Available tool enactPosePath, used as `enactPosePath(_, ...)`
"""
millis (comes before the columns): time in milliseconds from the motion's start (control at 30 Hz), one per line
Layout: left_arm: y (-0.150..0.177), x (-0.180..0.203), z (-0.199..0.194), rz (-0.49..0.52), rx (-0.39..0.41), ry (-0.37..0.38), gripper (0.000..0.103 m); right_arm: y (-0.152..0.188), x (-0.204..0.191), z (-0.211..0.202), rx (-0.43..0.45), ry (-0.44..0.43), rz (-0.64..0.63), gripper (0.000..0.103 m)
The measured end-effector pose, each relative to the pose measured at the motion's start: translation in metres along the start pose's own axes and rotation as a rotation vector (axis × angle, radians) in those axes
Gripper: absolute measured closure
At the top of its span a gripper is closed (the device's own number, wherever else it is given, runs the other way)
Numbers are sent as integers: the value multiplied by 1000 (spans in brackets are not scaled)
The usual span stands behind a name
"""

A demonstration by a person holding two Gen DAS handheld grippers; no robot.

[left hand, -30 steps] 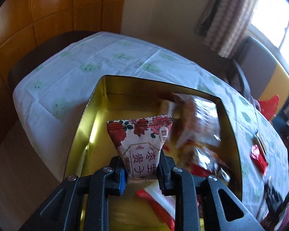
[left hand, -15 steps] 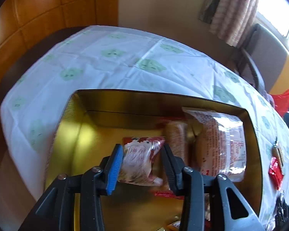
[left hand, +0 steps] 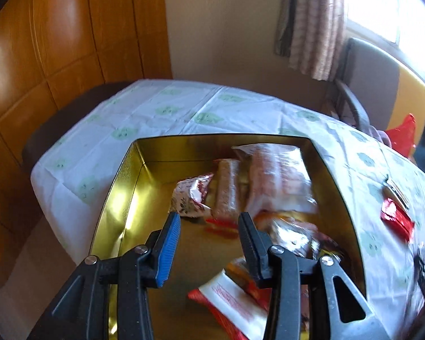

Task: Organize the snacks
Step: 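Open the left gripper to drop the floral packet into the tin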

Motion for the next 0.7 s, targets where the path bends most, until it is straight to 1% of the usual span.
enactPosePath(200,1,6,-37,43,85,-37,60,-1,-1,0,-11,11,13,69)
enactPosePath(367,3,7,-52,69,110,-56,60,-1,-1,-1,-33,9,42,70)
enactPosePath(533,6,7,-59,82,122,-64,60,-1,-10,-4,-64,-40,84,70)
enactPosePath(700,10,6,-61,88,125,-65,60,-2,-38,-10,-86,-118,90,70)
Point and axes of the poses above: each gripper's, at about its wrist camera, not at the fingertips, and z roughly the way its jaws point, x to its right, y to its underside, the point moved 9 cm from there along z, roughly the way its jaws point, and after that the axes turned 10 degrees about z, right-handed, at the moved point
